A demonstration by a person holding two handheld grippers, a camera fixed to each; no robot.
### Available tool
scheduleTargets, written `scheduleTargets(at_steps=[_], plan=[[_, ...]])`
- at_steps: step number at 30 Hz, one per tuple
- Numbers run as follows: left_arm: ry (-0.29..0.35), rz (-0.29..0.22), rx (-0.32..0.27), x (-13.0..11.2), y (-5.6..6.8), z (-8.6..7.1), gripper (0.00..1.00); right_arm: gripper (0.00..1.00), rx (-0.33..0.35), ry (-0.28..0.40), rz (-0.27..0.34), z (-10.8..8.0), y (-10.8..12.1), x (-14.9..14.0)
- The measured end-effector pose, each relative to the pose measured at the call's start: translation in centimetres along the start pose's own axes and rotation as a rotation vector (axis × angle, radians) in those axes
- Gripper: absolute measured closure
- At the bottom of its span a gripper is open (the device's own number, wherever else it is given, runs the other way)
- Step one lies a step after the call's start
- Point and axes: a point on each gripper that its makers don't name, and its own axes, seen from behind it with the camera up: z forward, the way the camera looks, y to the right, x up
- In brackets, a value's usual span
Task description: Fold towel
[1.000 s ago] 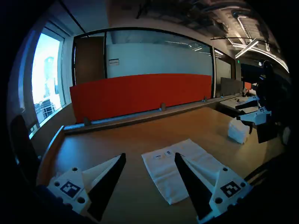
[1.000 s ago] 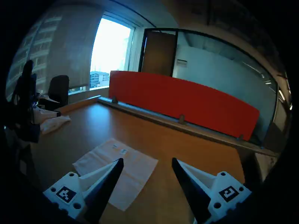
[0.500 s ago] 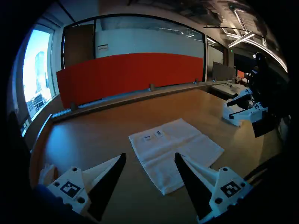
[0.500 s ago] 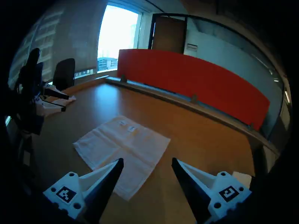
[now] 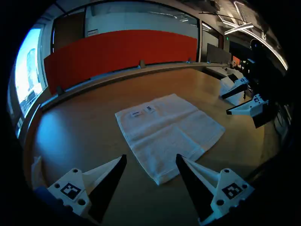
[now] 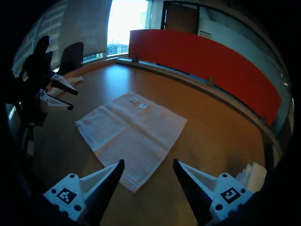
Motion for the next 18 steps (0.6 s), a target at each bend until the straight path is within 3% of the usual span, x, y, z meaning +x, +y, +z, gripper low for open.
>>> scheduleTargets(at_steps=[8, 18], plan=[[-0.082, 0.014, -0.04, -2.6, 0.9, 2.0, 0.03, 0.0, 0.05, -0.073, -0.023, 1.6, -1.3, -2.9], [-0.185, 0.016, -0.06, -5.6, 1.3, 3.2, 0.03, 0.02, 0.091, -0.139, -0.023, 2.7, -1.7, -5.5]])
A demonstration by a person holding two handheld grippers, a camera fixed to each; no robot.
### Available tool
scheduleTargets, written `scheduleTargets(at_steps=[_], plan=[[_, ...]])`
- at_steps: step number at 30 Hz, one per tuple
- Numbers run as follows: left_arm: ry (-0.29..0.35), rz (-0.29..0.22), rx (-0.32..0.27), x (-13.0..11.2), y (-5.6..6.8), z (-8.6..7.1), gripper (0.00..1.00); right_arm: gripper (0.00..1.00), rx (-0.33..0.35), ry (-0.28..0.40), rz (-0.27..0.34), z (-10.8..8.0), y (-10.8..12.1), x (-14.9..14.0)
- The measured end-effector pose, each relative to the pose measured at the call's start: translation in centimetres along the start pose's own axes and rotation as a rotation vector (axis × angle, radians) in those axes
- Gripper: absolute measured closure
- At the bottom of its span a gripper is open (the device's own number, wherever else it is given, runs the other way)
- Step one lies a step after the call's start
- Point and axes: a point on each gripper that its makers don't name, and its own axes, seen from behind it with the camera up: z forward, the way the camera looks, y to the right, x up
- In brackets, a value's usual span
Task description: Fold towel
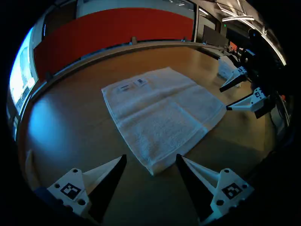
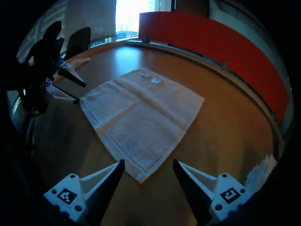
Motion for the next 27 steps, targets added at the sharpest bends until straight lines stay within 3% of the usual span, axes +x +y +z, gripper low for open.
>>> scheduleTargets(at_steps=[9, 15, 21, 27], plan=[[-0.058, 0.005, -0.015, -1.1, 0.4, 0.9, 0.04, 0.12, 0.029, -0.033, -0.008, 0.7, 0.1, -0.9], [-0.078, 0.038, -0.031, -1.6, 1.1, 1.2, 0.06, 0.17, 0.053, -0.047, -0.022, 0.8, -0.2, -1.4], [-0.079, 0.05, -0.021, -1.6, 1.1, 1.3, 0.07, 0.28, 0.071, -0.057, -0.035, 0.9, -0.5, -1.8], [-0.084, 0.034, -0.008, -1.5, 0.7, 1.3, 0.16, 0.34, 0.084, -0.055, -0.036, 0.9, -0.8, -1.8]])
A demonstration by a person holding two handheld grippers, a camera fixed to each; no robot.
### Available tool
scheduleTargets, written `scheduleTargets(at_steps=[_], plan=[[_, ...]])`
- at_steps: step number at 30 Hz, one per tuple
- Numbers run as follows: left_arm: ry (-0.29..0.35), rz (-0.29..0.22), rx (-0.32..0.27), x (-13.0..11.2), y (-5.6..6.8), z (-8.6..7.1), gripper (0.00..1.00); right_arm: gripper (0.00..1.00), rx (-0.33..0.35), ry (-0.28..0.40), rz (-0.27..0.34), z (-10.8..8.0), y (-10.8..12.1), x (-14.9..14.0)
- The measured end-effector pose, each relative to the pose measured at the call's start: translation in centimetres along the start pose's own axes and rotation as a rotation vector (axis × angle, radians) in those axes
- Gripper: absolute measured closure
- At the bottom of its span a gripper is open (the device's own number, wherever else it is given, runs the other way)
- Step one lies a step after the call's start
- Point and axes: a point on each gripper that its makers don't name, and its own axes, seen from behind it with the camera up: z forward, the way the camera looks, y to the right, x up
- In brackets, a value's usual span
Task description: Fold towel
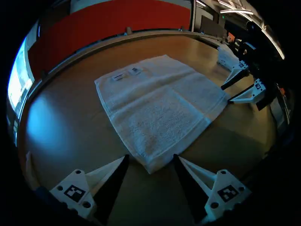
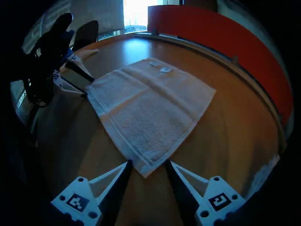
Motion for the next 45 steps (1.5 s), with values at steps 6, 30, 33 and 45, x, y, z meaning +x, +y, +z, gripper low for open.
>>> scheduleTargets(at_steps=[6, 30, 33, 45], plan=[[-0.01, -0.001, 0.001, 0.0, 0.2, 0.0, 0.24, 0.45, 0.011, -0.001, -0.01, 0.0, -0.3, 0.1], [-0.016, -0.088, 0.017, 1.5, 0.3, -0.6, 0.88, 0.85, -0.004, 0.038, 0.033, -1.0, -0.2, 1.7], [-0.006, -0.095, 0.019, 2.2, 0.3, -1.3, 0.88, 0.85, -0.011, 0.06, 0.05, -1.8, -0.1, 2.6], [0.032, -0.126, 0.014, 5.2, 0.6, -5.1, 0.88, 0.85, -0.041, 0.131, 0.06, -5.7, 0.2, 6.1]])
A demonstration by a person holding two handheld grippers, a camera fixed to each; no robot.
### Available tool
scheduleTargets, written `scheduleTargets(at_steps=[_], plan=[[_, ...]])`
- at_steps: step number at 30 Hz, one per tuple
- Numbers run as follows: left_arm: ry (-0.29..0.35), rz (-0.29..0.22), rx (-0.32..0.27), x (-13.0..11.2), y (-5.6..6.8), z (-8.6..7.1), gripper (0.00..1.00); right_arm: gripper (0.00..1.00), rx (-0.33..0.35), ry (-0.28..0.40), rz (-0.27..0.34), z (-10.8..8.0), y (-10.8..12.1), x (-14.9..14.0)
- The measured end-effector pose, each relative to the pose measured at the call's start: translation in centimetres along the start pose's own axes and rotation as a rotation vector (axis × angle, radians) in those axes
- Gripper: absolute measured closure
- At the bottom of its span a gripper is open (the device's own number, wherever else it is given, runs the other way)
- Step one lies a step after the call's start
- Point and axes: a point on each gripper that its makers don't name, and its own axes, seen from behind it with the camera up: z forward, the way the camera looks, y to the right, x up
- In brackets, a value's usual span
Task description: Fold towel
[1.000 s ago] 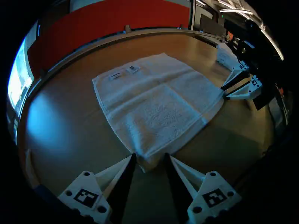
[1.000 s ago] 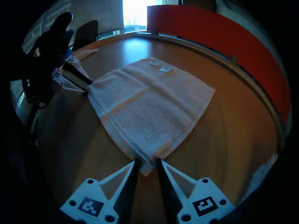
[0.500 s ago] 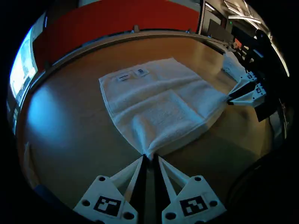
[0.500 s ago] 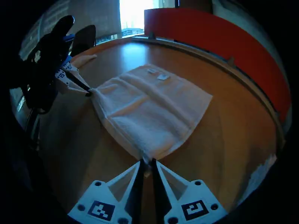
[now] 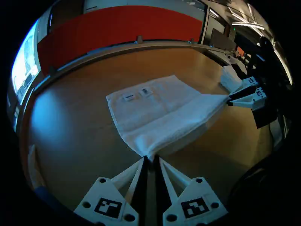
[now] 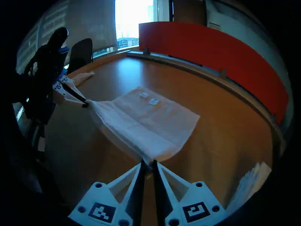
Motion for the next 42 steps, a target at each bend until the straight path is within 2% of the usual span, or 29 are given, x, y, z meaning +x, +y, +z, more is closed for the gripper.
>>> scheduleTargets(at_steps=[10, 22, 32, 42], plan=[[0.018, -0.003, -0.021, 1.6, 0.9, -3.2, 0.88, 0.85, -0.006, 0.024, -0.009, -2.8, -0.6, 1.9], [0.037, -0.006, -0.028, 2.6, 1.7, -5.7, 0.88, 0.85, -0.009, 0.046, 0.006, -5.3, -1.2, 3.3], [0.043, -0.003, -0.031, 2.8, 2.3, -7.3, 0.88, 0.85, -0.002, 0.049, -0.005, -6.9, -1.8, 3.8], [0.042, -0.012, -0.029, 2.8, 2.4, -7.6, 0.88, 0.86, 0.002, 0.047, -0.014, -6.9, -2.0, 4.1]])
